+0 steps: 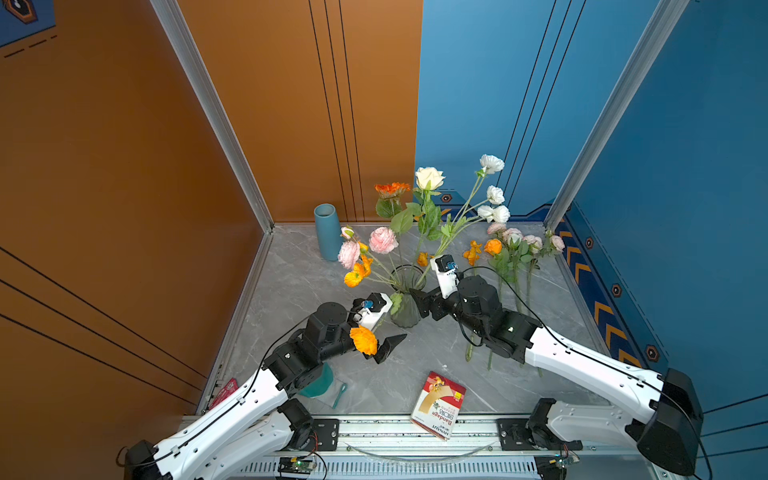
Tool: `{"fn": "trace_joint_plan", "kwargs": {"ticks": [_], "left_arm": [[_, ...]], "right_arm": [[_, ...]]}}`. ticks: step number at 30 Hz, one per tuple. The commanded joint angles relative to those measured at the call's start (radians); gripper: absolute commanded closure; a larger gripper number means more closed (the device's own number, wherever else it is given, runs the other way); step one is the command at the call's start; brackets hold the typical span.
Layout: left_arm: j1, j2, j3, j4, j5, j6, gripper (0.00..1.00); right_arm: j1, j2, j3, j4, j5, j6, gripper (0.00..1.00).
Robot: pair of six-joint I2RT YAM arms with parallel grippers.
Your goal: Arrange the flowers into the vase
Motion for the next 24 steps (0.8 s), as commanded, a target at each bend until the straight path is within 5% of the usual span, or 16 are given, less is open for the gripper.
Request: {"fn": "trace_joint_plan", "kwargs": {"ticks": [1,6,14,24], "left_arm": [[-0.01,0.03,-0.074,0.095,-0.11,-0.038,0.02],[-0.011,0.091,-0.218,0.447,-0.168,-0.062,0.02],[0.004,0.402,-0.212,0.856,-0.212,0.004,0.02],[0.036,0.647,-0.107,1.096,-0.235,-0.013,0.02]], "right_arm": [[0.008,-0.088,-0.031,-0.076,0.006,0.037,0.06],[0.019,-0.21,-0.092,-0.152,0.019,0.046,0.04],[0.049,-0.351,-0.262,-0.106,-0.003,0.03,0.0],[0.054,-0.437,-0.339,-0.091,-0.003,0.033,0.0]]}}
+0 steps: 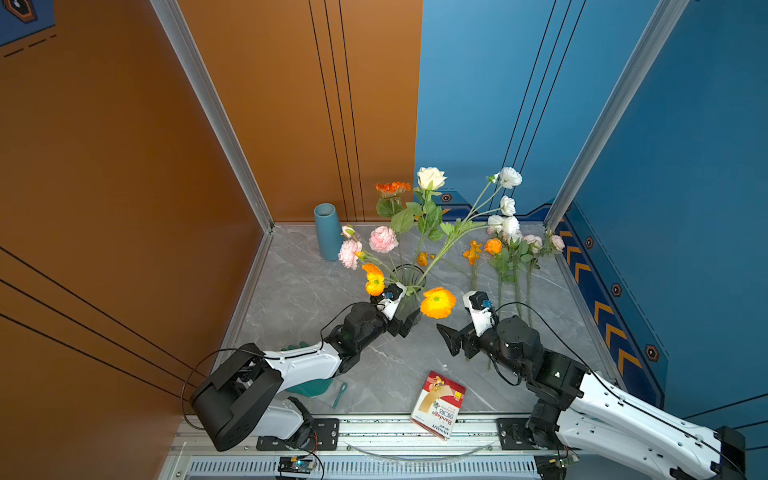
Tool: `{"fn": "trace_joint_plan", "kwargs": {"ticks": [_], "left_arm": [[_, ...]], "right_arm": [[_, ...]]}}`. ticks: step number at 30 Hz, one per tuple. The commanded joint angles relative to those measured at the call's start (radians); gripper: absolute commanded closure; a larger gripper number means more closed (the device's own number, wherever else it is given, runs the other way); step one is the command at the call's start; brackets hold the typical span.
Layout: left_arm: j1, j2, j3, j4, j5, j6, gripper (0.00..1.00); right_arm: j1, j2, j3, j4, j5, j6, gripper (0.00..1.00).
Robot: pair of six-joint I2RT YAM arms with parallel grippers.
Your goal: Arrange the flowers into the vase
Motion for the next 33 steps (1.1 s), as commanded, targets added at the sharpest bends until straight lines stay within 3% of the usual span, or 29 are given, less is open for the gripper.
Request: {"fn": "trace_joint_plan", "kwargs": {"ticks": [1,8,13,19,22,27,33], "left_arm": [[0.021,0.058,0.046,0.15,-0.03,-0.012,0.02],[0.036,0.225,0.084,0.376,-0.032,-0.052,0.0],[0.048,0.334,0.083,0.572,0.01,-0.053,0.18],[0.091,0.393,0.165,0.572,0.117,0.0,0.49],[0.148,0.421,0.244,0.572,0.192,-0.014,0.63],[0.262,0.507,0.436,0.573,0.267,-0.043,0.67],[0.377,0.727,0.772,0.57,0.276,-0.144,0.7]], "right_arm": [[0.006,-0.003,-0.009,0.014,-0.011,0.001,0.0],[0.005,0.038,-0.003,0.05,-0.047,-0.011,0.0],[0.006,0.066,-0.004,0.075,-0.058,-0.01,0.0],[0.001,0.104,0.001,0.107,-0.072,-0.024,0.0],[-0.014,0.125,0.015,0.106,-0.084,-0.034,0.0],[-0.055,0.149,0.013,0.12,-0.118,-0.038,0.0],[-0.096,0.143,-0.007,0.134,-0.152,-0.024,0.0]]}}
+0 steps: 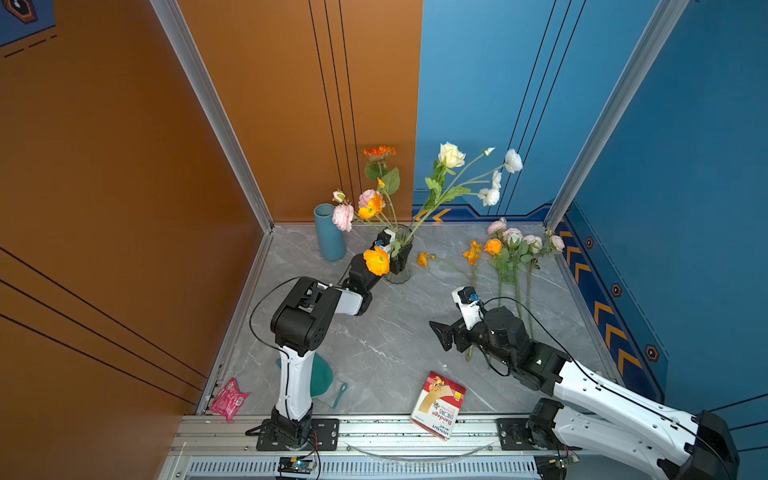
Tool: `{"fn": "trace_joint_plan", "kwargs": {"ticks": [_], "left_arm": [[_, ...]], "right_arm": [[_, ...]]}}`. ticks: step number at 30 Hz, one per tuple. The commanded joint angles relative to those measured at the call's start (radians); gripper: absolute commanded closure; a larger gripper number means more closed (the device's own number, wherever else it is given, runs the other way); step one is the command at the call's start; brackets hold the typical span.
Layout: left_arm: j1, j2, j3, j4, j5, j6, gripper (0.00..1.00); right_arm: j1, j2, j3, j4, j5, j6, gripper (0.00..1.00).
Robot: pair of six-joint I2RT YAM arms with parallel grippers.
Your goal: Arrange the flowers into the vase
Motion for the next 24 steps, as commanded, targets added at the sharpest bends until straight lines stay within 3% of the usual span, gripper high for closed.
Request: {"fn": "trace_joint_plan", "kwargs": {"ticks": [1,8,15,18,19,20,21,24], "left_arm": [[0.043,0.064,0.19,0.161,0.024,-0.063,0.7],[0.057,0.236,0.476,-0.029,0.002,-0.032,0.71],[0.037,0.253,0.517,-0.161,-0.02,0.034,0.65],[0.037,0.253,0.497,-0.161,-0.02,0.021,0.45],[0.037,0.251,0.489,-0.16,-0.022,0.017,0.34],[0.036,0.247,0.479,-0.16,-0.027,0.017,0.12],[0.035,0.245,0.473,-0.16,-0.026,0.017,0.02],[0.036,0.237,0.455,-0.16,-0.033,0.015,0.02]], "right_arm": [[-0.015,-0.014,-0.012,0.039,-0.033,-0.003,0.0],[-0.047,-0.052,-0.023,0.011,-0.043,-0.002,0.0],[-0.081,-0.109,-0.047,0.001,-0.049,0.0,0.0],[-0.093,-0.114,-0.043,-0.01,-0.058,0.004,0.0],[-0.093,-0.114,-0.039,-0.015,-0.061,0.004,0.0],[-0.093,-0.115,-0.037,-0.019,-0.063,0.006,0.0],[-0.092,-0.115,-0.034,-0.022,-0.063,0.009,0.0],[-0.092,-0.122,-0.036,-0.028,-0.063,0.014,0.0]]}}
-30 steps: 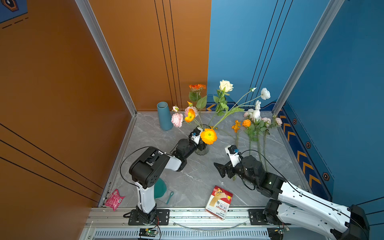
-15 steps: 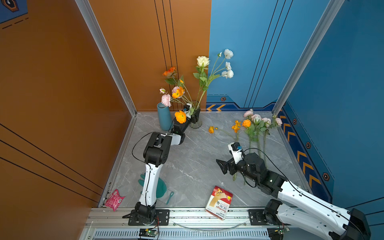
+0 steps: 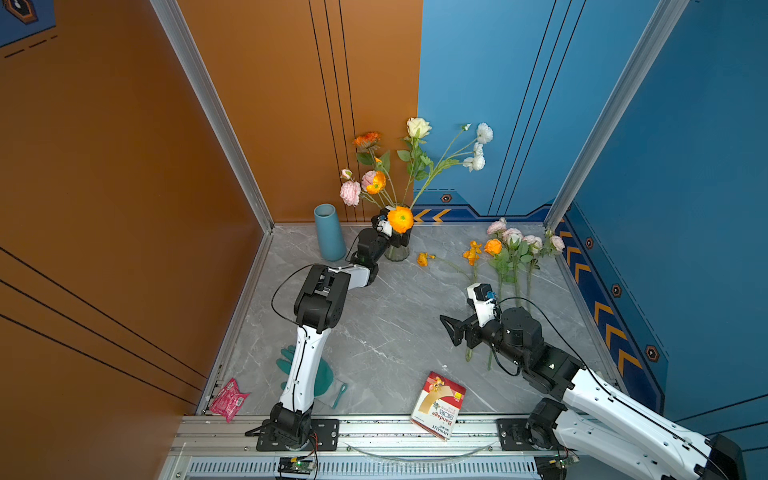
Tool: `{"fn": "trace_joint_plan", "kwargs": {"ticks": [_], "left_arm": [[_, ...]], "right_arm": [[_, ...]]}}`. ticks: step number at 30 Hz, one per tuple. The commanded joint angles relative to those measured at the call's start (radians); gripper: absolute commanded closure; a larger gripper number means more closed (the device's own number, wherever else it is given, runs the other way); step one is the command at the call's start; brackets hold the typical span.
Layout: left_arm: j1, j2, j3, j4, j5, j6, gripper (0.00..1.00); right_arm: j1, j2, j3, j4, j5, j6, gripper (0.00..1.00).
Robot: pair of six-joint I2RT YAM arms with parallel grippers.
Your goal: Arrange the flowers into the vase
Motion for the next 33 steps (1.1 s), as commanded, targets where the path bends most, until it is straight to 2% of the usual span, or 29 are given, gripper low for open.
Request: {"fn": "trace_joint_plan", "kwargs": {"ticks": [1,9,14,17,18,20,24,25,27,29,33], "left_arm": [[-0.004,-0.052,-0.024,0.043,-0.021,0.005,0.02],[0.012,-0.086,-0.187,0.163,0.008,-0.055,0.02],[0.019,-0.143,-0.386,0.317,0.025,-0.064,0.02],[0.023,-0.241,-0.538,0.341,-0.015,-0.008,0.02],[0.018,-0.279,-0.601,0.338,-0.052,0.017,0.02],[0.007,-0.374,-0.72,0.305,-0.201,0.074,0.02],[0.008,-0.522,-0.863,0.199,-0.461,0.125,0.02],[0.011,-0.547,-0.867,0.153,-0.537,0.128,0.02],[0.032,-0.574,-0.84,0.076,-0.584,0.117,0.01],[0.03,-0.57,-0.784,0.026,-0.674,0.196,0.02],[0.064,-0.547,-0.665,-0.091,-0.718,0.202,0.02]], "right_arm": [[-0.003,-0.022,-0.001,-0.03,-0.019,0.01,0.0],[-0.004,-0.033,0.0,-0.034,-0.016,0.008,0.0],[-0.008,0.019,0.009,0.005,-0.022,-0.003,0.0],[-0.009,0.071,0.034,0.036,-0.043,-0.007,0.0],[-0.01,0.088,0.043,0.047,-0.049,-0.007,0.0],[-0.011,0.125,0.057,0.083,-0.06,-0.013,0.0],[-0.012,0.193,0.08,0.141,-0.093,-0.01,0.0],[-0.012,0.206,0.083,0.157,-0.1,-0.01,0.0],[-0.011,0.224,0.095,0.171,-0.114,-0.007,0.0],[-0.009,0.233,0.109,0.168,-0.119,-0.007,0.0],[-0.004,0.219,0.108,0.159,-0.109,-0.006,0.0]]}}
